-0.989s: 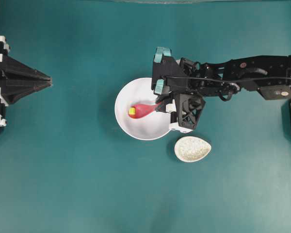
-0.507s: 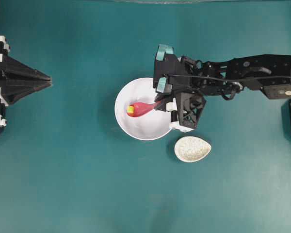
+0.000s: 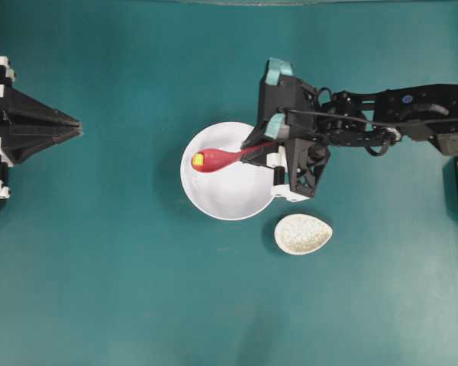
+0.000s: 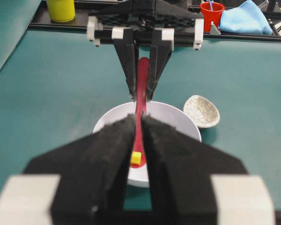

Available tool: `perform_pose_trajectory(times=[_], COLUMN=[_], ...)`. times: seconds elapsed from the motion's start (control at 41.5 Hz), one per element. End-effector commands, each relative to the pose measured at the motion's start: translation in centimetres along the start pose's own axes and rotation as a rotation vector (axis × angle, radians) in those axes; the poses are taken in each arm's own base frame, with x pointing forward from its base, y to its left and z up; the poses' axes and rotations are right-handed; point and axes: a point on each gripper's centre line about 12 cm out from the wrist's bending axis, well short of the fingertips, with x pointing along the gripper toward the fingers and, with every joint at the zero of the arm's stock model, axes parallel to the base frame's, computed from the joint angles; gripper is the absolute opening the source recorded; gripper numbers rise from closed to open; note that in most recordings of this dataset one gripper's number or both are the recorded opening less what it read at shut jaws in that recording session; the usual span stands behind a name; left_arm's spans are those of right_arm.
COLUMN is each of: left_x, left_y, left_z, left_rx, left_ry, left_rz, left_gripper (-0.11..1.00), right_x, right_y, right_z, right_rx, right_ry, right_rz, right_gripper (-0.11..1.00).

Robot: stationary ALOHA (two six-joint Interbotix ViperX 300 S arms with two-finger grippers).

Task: Scoop the yellow hexagonal prism block from the bowl with a spoon using the right arm.
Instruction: 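Lift the spoon with the yellow block up and out of the bowl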

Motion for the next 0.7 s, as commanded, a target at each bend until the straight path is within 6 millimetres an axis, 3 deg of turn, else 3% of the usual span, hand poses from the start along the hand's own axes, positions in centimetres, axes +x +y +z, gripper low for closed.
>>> perform_pose_trajectory(times=[0.0, 0.675], left_x=[0.1, 0.1], left_y=[0.1, 0.1], left_z=[1.0, 1.0], left_rx=[0.0, 0.0], left_ry=[-0.026, -0.026], left_rz=[0.003, 0.003], left_gripper=[0.14, 0.14], right_x=[-1.5, -6.7], right_y=[0.1, -0.5], right_z=[1.7, 3.9], right_rx=[-0.011, -0.085], right_ry=[-0.087, -0.463], right_rz=[-0.004, -0.085], right_gripper=[0.26, 0.26])
